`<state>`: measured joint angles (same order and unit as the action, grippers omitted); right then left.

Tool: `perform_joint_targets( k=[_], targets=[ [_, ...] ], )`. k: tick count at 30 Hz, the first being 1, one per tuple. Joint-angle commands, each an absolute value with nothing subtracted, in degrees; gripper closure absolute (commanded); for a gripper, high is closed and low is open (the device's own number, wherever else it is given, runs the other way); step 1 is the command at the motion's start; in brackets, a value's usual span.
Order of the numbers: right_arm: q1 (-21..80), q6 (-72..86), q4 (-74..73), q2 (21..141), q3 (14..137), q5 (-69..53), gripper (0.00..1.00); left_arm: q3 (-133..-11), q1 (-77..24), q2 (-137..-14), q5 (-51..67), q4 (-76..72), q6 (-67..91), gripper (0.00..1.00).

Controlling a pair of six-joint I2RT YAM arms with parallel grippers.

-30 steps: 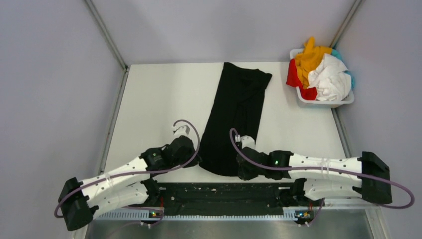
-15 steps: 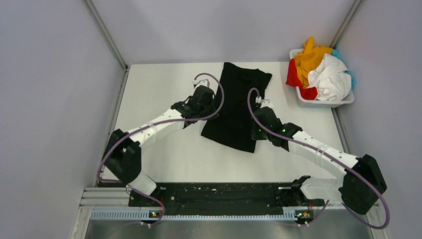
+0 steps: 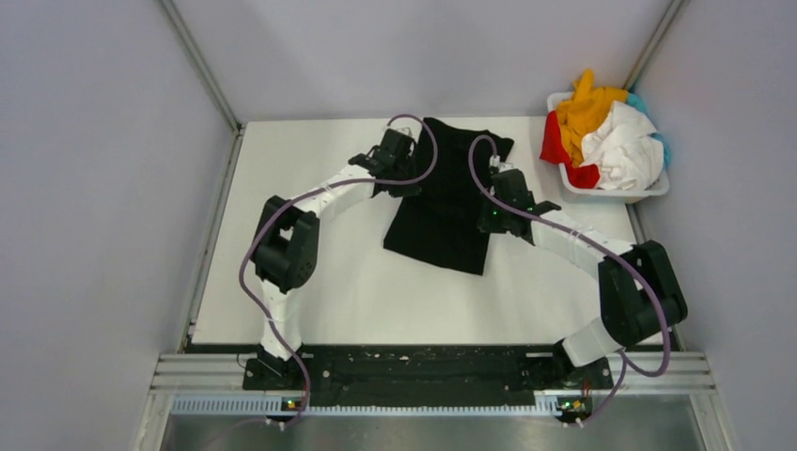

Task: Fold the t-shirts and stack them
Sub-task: Fold the folded rectangular tshirt in 1/3 of the way

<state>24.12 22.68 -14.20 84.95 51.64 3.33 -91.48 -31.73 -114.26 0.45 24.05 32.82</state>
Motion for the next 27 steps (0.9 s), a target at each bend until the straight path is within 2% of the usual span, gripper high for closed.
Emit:
perform_joint_targets(
  k=[1, 3, 4, 6, 8, 9, 12, 16, 20, 23, 27],
  targets=[
    [22.0, 20.7, -8.2, 89.2, 55.6, 0.5, 0.95, -96.9, -29.8, -117.8, 4.7, 23.6, 30.2, 0.98],
    [21.0, 20.8, -8.0, 91.5, 57.1, 0.3, 0.82, -98.8, -29.0, -119.6, 5.0, 24.3, 30.3, 0.76],
    [20.4, 20.6, -7.7, 92.4, 57.8, 0.3, 0.74, -99.7, -28.4, -120.2, 5.5, 24.8, 30.3, 0.60],
    [19.6, 20.8, -7.5, 93.6, 59.4, 0.8, 0.50, -101.3, -27.6, -120.5, 6.4, 25.2, 30.3, 0.36],
    [19.5, 20.9, -7.7, 93.5, 60.8, 1.5, 0.36, -102.3, -27.2, -119.4, 6.5, 25.5, 29.7, 0.09],
    [19.5, 20.7, -7.4, 93.0, 60.9, 1.1, 0.33, -102.6, -27.1, -118.9, 6.0, 25.8, 29.5, 0.02],
    [19.5, 19.9, -6.4, 90.2, 58.7, -0.9, 0.15, -100.0, -27.1, -114.3, 4.8, 25.6, 29.1, 0.01],
    [19.8, 19.0, -4.8, 85.3, 53.4, -9.0, 0.02, -89.8, -27.1, -107.3, 3.6, 24.7, 30.3, 0.01],
    [24.1, 18.3, 0.3, 84.6, 49.2, -21.8, 0.01, -77.4, -27.0, -100.8, 2.4, 23.5, 32.8, 0.01],
    [28.5, 17.1, 2.1, 89.0, 51.4, -22.7, 0.01, -70.3, -27.0, -96.7, 0.6, 23.6, 35.0, 0.01],
    [29.2, 17.9, 2.3, 98.0, 57.7, -19.3, 0.01, -62.9, -27.0, -92.0, -1.7, 22.8, 37.1, 0.01]
  ],
)
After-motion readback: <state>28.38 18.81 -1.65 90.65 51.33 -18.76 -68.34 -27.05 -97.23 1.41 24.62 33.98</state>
